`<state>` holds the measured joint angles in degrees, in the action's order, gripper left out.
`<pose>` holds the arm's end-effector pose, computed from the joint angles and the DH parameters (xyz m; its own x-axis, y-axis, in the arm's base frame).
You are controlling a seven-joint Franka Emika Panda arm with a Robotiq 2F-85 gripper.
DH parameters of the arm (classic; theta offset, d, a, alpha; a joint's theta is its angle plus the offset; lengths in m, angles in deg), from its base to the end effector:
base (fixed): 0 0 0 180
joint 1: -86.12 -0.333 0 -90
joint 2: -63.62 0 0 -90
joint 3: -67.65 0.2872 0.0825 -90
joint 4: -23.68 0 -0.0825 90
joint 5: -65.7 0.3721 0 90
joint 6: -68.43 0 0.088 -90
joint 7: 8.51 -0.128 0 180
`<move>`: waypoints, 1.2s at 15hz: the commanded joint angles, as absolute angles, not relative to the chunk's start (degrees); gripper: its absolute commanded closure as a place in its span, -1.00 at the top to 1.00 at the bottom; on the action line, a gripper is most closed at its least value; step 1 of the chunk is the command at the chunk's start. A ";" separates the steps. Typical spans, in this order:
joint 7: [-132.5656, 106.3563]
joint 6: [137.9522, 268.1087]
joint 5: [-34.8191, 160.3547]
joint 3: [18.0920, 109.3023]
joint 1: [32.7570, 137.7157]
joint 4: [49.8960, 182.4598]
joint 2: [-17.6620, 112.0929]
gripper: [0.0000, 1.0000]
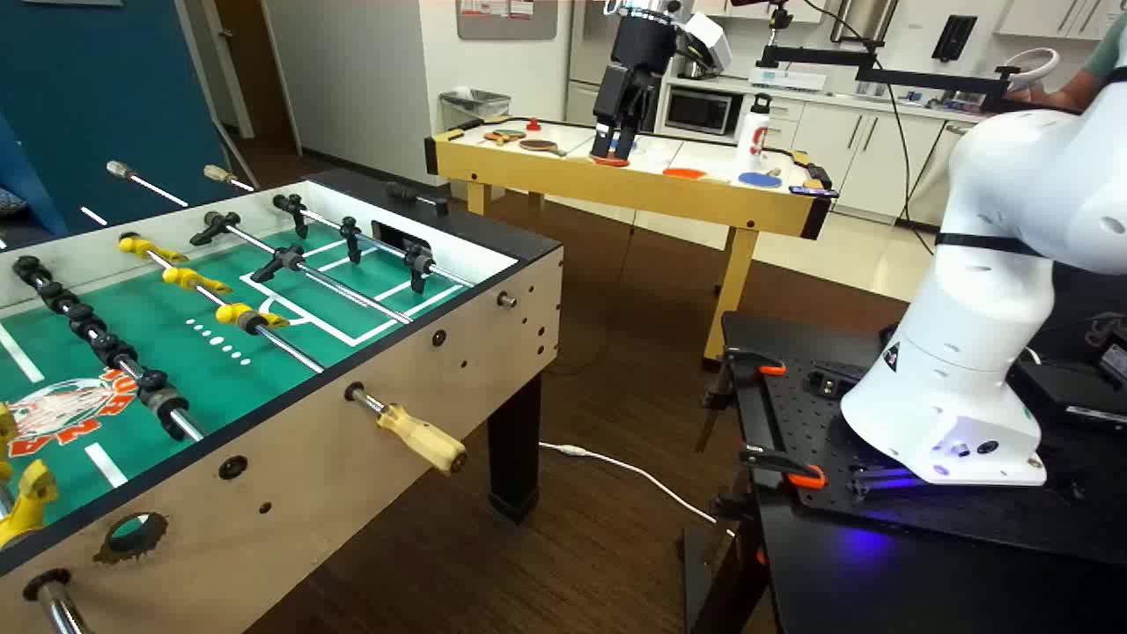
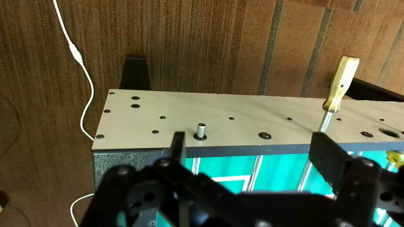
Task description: Pull the first rod handle from the right on the foosball table
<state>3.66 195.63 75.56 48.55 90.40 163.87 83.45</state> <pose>0.4142 -0.1680 0.3910 0.9478 -0.2895 0.1337 -0.2541 -0.9390 -0.2317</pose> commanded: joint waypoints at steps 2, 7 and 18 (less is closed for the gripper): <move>4.19 195.38 76.28 50.10 92.15 163.75 83.25 1.00; 4.19 195.38 76.28 50.10 92.14 163.75 83.25 1.00; -1.10 199.78 78.62 57.91 88.13 163.46 76.85 1.00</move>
<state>1.91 196.41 76.23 54.26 89.94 164.36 81.75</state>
